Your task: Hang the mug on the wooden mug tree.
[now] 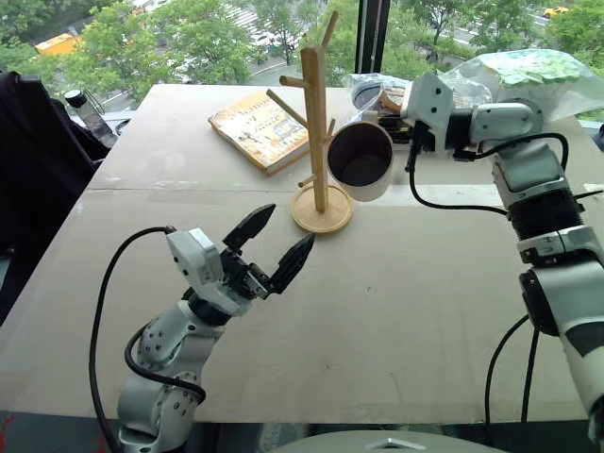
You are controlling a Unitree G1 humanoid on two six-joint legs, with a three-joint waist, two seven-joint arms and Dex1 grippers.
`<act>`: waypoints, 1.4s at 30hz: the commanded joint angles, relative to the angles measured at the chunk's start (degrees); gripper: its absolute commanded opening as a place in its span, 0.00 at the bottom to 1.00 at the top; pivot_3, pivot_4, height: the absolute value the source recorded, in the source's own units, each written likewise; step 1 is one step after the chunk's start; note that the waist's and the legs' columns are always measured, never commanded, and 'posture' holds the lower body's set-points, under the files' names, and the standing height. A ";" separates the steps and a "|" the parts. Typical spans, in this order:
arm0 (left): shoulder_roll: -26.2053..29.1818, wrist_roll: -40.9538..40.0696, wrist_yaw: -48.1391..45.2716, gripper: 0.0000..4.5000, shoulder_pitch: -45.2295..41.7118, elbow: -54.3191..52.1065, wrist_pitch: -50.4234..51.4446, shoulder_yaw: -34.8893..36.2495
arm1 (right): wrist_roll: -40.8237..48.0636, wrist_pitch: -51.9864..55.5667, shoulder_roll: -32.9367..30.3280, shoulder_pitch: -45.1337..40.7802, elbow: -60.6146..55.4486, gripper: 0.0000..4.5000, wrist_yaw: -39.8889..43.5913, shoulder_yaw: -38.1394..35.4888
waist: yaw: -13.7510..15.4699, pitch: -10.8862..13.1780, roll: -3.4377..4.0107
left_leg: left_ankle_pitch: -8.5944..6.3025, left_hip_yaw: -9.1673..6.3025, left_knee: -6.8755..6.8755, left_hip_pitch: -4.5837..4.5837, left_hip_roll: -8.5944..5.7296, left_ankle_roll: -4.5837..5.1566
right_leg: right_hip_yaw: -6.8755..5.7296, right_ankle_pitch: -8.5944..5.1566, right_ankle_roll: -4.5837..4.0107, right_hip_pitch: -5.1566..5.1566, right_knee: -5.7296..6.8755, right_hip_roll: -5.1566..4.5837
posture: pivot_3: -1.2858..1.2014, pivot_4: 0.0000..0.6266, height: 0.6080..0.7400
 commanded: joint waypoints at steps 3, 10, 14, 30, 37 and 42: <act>-2.61 2.02 2.11 1.00 1.14 -2.28 -5.03 -1.55 | -1.97 -6.21 3.06 -5.01 5.70 0.00 1.49 -0.26 | -0.21 0.01 0.01 | 0.00 -0.02 -0.02 0.01 0.00 0.00 | -0.03 0.01 -0.02 0.00 0.01 -0.03 | 0.52 0.24 1.00; -2.93 3.13 2.45 1.00 1.45 -1.07 -7.20 -2.38 | -4.59 -7.06 3.90 -8.92 10.02 0.50 2.37 -0.45 | -0.36 0.02 0.04 | 0.00 -0.02 -0.11 0.02 0.00 -0.01 | -0.02 0.03 -0.05 -0.03 0.00 -0.07 | 0.52 0.24 1.00; -2.14 3.63 1.99 1.00 0.98 -0.02 -7.79 -2.11 | -4.60 -6.85 2.90 -9.00 10.88 0.93 0.82 -1.95 | -0.35 0.02 0.04 | -0.01 -0.02 -0.28 0.04 0.00 -0.02 | -0.01 0.02 -0.06 -0.06 -0.05 -0.11 | 0.52 0.24 1.00; 8.10 16.07 4.66 1.00 12.30 4.36 1.96 -3.75 | 18.77 19.75 -5.88 48.05 -37.13 0.98 -7.74 -26.23 | -0.09 -0.06 0.16 | 0.01 -0.07 -0.64 -0.77 -0.05 -0.01 | -0.16 0.02 -0.03 -0.92 -0.09 -0.21 | 0.52 0.24 1.00; 9.16 18.74 5.54 1.00 15.40 5.25 2.65 -4.55 | 16.54 11.44 -0.42 71.28 -42.68 0.98 -9.68 -24.22 | -0.24 -0.12 0.11 | 0.02 -0.06 -0.50 -0.45 -0.02 0.00 | -0.19 0.01 -0.03 -0.59 0.02 -0.12 | 0.52 0.24 1.00; 9.42 20.61 5.30 1.00 16.61 6.23 0.02 -3.95 | 16.90 9.17 -0.45 76.19 -44.12 0.98 -9.94 -24.42 | -0.37 -0.05 -0.07 | 0.02 0.40 -0.48 0.29 -0.01 0.01 | 0.21 -0.10 -0.13 -0.13 -0.02 -0.14 | 0.52 0.24 1.00</act>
